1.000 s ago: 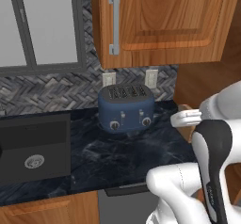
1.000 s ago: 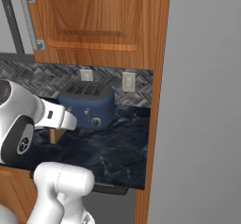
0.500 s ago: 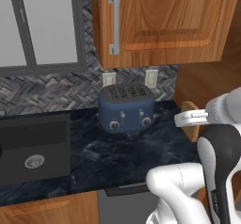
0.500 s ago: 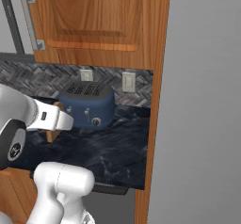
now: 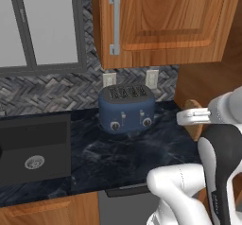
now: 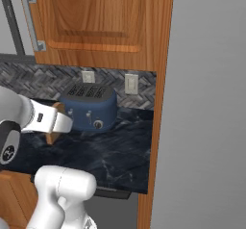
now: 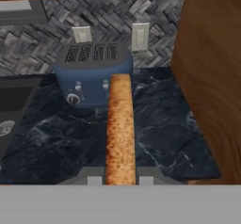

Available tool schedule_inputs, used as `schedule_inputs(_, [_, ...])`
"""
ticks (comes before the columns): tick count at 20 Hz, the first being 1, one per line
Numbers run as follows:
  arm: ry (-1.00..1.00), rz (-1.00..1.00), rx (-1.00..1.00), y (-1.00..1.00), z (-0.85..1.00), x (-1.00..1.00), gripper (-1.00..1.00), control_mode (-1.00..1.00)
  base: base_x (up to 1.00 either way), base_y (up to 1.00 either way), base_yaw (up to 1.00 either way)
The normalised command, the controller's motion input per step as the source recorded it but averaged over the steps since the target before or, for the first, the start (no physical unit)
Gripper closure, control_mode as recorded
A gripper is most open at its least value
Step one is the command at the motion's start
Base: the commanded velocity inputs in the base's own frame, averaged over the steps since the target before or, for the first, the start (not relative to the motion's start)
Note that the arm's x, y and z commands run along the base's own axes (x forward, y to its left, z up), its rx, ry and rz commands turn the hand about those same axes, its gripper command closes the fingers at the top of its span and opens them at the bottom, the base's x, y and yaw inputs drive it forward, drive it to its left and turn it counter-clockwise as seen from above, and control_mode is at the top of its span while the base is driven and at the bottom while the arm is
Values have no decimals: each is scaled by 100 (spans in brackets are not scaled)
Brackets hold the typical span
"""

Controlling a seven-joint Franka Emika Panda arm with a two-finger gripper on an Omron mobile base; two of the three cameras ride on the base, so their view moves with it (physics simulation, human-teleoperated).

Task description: Start the toaster. Once the lever pops up, take the bread to the plate on the dining counter.

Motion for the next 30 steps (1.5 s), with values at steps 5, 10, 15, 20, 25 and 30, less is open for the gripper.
schedule_inputs(5, [0, -4, 0, 0, 2, -4, 100, -100, 0, 0, 0])
schedule_inputs(10, [0, 0, 0, 0, 0, 0, 100, 100, 0, 0, 0])
schedule_inputs(15, [0, 0, 0, 0, 0, 0, 100, 100, -47, 0, 2])
schedule_inputs(20, [0, 0, 0, 0, 0, 0, 100, 100, -99, 0, 10])
schedule_inputs(25, [0, 0, 0, 0, 0, 0, 100, 100, -88, 15, 36])
schedule_inputs(30, [0, 0, 0, 0, 0, 0, 100, 100, -17, 21, 77])
